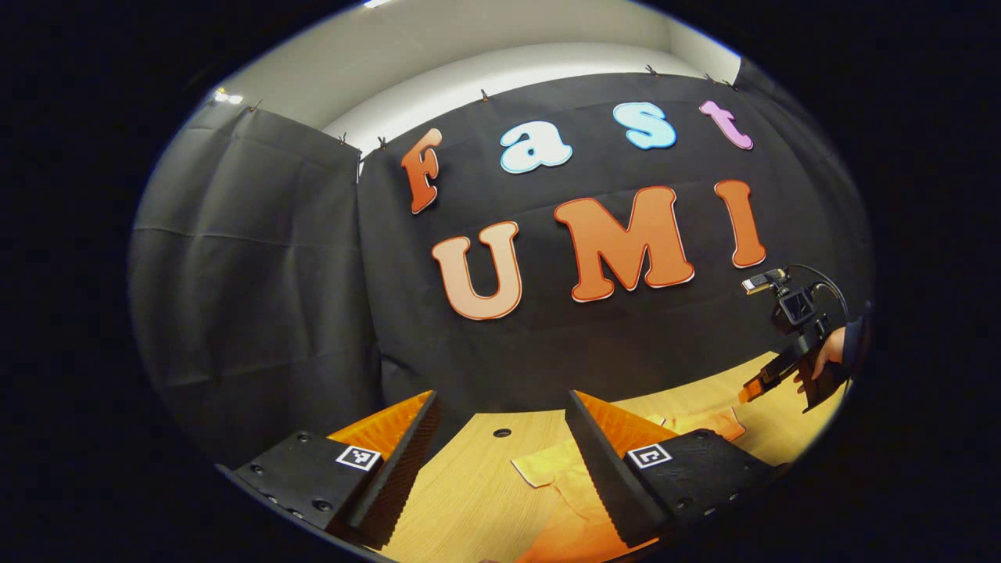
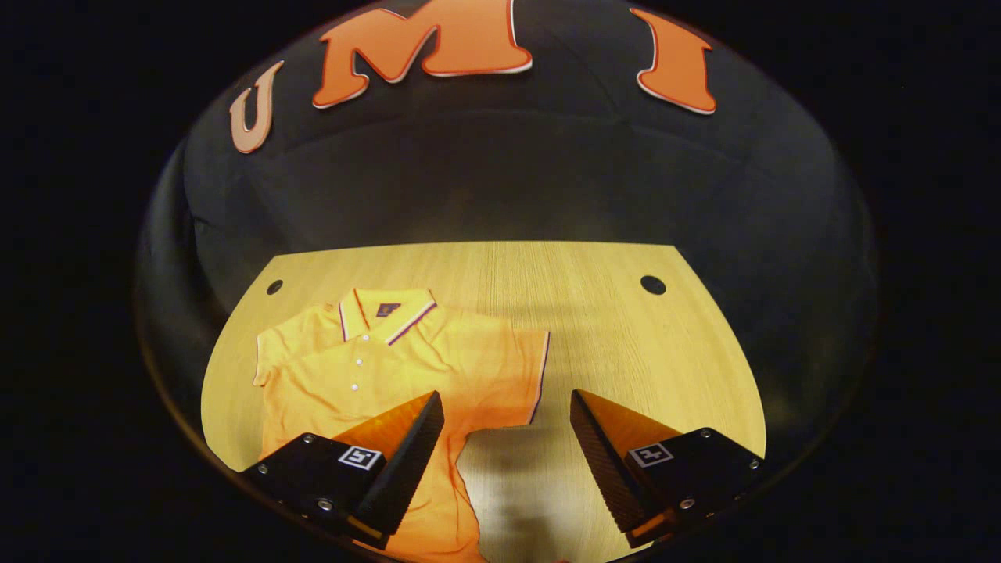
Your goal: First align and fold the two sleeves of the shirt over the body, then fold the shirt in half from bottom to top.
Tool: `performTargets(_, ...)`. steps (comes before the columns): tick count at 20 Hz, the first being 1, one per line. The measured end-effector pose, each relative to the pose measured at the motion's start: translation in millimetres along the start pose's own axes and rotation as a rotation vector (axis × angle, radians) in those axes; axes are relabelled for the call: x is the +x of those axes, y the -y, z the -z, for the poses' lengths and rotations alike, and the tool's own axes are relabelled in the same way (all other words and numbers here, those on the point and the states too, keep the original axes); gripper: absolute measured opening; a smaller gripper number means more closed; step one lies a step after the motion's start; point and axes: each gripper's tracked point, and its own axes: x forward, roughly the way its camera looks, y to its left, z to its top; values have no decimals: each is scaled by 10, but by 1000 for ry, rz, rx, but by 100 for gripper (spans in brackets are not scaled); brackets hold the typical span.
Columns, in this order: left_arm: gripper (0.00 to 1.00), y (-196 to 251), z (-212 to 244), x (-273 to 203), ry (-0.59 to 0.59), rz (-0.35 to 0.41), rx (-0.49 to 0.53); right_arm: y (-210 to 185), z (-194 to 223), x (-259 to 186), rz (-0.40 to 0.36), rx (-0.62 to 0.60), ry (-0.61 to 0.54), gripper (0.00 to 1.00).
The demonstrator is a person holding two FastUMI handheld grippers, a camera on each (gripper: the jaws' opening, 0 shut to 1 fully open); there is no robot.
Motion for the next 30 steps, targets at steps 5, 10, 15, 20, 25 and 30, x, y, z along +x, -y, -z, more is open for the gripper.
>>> performTargets(5,99,189,203,-140,-98,-33,17,176,166,744,22,-59,-143,95)
performTargets(10,99,149,383,-284,-189,-109,2,262,209,1173,38,-76,-244,83)
performTargets(15,98,241,359,-282,-203,-126,27,252,371,1383,33,-107,-341,80)
performTargets(20,99,246,367,-300,-208,-139,25,157,379,1475,-8,-17,-374,54)
performTargets(25,99,253,257,-216,-177,-135,31,108,335,1486,-84,46,-346,18)
performTargets(30,98,229,247,-172,-176,-139,19,-118,-32,1241,-171,35,-244,5)
